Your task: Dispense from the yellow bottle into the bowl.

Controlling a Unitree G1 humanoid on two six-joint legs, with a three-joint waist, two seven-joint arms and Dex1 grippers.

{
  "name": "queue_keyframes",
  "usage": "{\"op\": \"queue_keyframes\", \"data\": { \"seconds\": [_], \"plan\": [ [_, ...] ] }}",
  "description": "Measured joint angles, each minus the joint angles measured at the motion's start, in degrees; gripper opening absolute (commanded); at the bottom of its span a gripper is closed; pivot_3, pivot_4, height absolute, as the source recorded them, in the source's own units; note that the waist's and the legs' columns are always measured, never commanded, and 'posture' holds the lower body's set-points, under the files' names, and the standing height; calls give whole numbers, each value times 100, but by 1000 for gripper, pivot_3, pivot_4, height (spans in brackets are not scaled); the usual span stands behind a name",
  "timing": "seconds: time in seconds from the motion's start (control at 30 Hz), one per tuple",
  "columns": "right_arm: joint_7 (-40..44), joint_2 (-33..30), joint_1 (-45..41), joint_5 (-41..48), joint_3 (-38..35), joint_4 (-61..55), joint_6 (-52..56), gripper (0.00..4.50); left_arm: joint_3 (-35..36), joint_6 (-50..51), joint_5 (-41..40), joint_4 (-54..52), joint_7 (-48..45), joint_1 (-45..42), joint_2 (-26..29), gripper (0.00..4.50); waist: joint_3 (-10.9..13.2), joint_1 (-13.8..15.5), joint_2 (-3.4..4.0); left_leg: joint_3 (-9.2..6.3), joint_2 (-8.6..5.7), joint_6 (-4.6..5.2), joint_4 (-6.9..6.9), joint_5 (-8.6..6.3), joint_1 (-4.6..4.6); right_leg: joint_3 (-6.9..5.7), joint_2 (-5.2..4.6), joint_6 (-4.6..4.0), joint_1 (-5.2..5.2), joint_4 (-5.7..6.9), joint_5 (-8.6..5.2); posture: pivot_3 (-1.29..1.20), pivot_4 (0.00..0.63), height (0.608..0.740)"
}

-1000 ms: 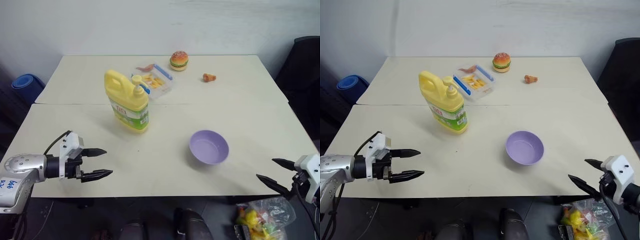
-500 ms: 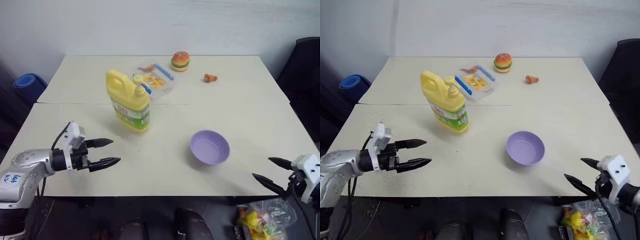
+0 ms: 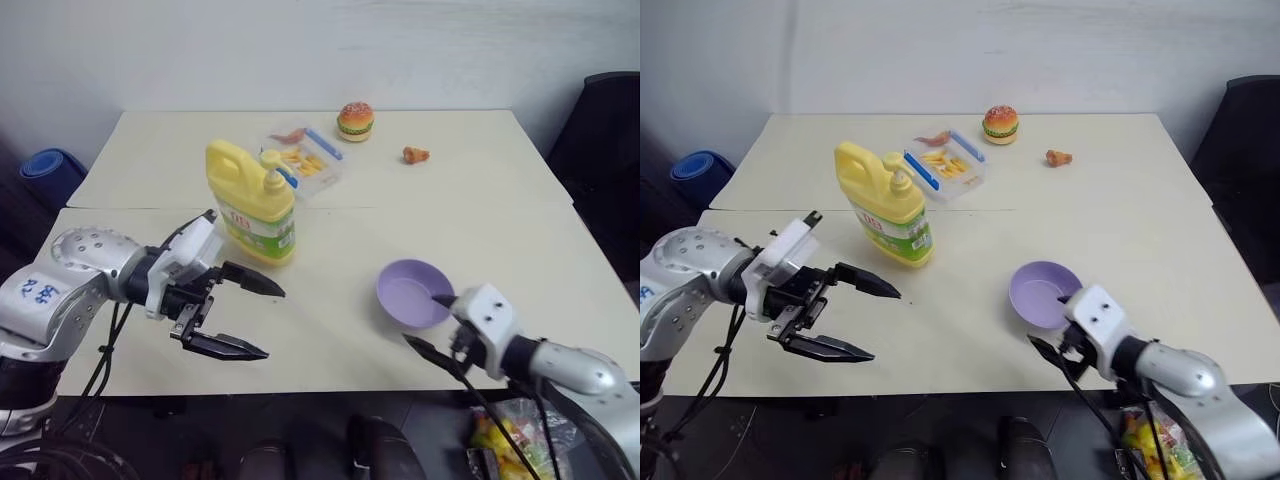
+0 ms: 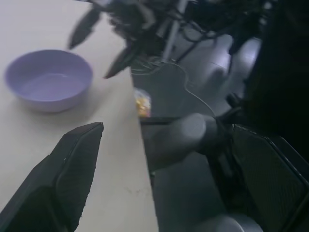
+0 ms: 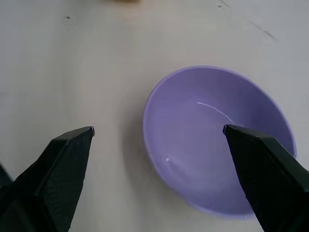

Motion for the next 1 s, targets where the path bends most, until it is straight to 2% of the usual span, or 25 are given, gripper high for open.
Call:
{"op": "queue_keyframes", "data": {
  "seconds": [0.2,0.33,0.37,0.43,0.57,0.77,1.0],
  "plan": [
    [-101,30,-646,-798,1194,572,110,4487,-444,-417,431,577,-286,-509,-205,4500,0,13,0,-9,6,0,5,2,-43,-5,27,5,-19,2,3,0,150,740],
    [-148,185,-837,-1096,1427,884,76,4487,-501,-542,506,759,-286,-590,-323,4500,2,7,-4,-10,6,1,5,2,-47,-8,27,12,-22,-4,7,0,150,740],
    [-153,214,-901,-1125,1428,968,75,4101,-501,-564,521,773,-286,-596,-324,4500,2,-1,-4,-7,6,2,5,3,-45,-8,28,14,-22,-4,8,0,150,740],
    [-153,238,-960,-1212,1419,1054,74,3604,-501,-594,538,772,-286,-598,-327,4500,2,-1,-4,-9,8,2,7,3,-45,-6,28,15,-22,-2,8,0,150,740],
    [-129,311,-961,-1241,1417,1055,75,2212,-498,-687,602,807,-281,-598,-350,4500,2,3,-4,-11,13,0,10,4,-44,0,29,14,-21,3,8,0,150,740],
    [-97,373,-939,-1321,1416,1054,75,2212,-467,-1031,913,1120,100,-600,-795,4500,3,10,-6,-14,12,2,21,4,-46,0,29,16,-19,7,9,0,150,740],
    [-53,388,-926,-1377,1416,1217,49,2212,-463,-1068,954,1128,130,-604,-850,4500,3,3,-6,-12,13,2,21,4,-44,-1,29,16,-19,11,9,0,150,740]
  ]
}}
